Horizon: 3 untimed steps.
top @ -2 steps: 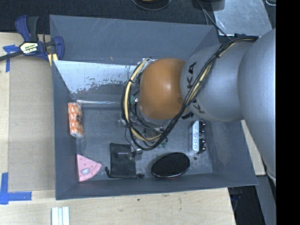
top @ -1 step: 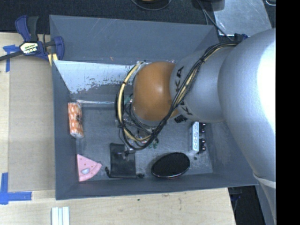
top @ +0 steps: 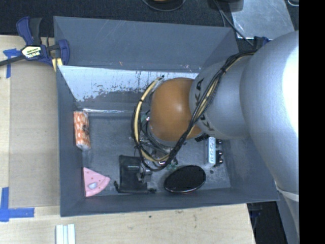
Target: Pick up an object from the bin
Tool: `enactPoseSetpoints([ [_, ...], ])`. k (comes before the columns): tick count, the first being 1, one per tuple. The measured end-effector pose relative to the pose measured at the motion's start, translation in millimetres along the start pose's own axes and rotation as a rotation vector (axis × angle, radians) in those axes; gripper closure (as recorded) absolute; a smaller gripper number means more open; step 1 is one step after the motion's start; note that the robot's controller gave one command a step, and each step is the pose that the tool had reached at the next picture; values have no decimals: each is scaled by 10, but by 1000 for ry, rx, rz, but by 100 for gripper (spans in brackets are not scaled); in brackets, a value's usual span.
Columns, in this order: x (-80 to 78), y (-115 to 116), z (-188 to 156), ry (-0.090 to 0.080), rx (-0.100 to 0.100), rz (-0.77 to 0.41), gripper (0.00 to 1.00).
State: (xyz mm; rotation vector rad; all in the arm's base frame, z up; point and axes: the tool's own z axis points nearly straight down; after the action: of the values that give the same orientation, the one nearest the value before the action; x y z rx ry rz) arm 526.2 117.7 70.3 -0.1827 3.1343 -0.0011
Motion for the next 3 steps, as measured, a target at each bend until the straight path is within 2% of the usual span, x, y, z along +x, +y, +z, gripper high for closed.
enactPoseSetpoints([
  [1,-283,205,-2,-5,-2,-129,0],
  [2,-356,-137,-19,-9,0,-100,100],
  [3,-356,-137,-19,-9,-1,-100,100],
])
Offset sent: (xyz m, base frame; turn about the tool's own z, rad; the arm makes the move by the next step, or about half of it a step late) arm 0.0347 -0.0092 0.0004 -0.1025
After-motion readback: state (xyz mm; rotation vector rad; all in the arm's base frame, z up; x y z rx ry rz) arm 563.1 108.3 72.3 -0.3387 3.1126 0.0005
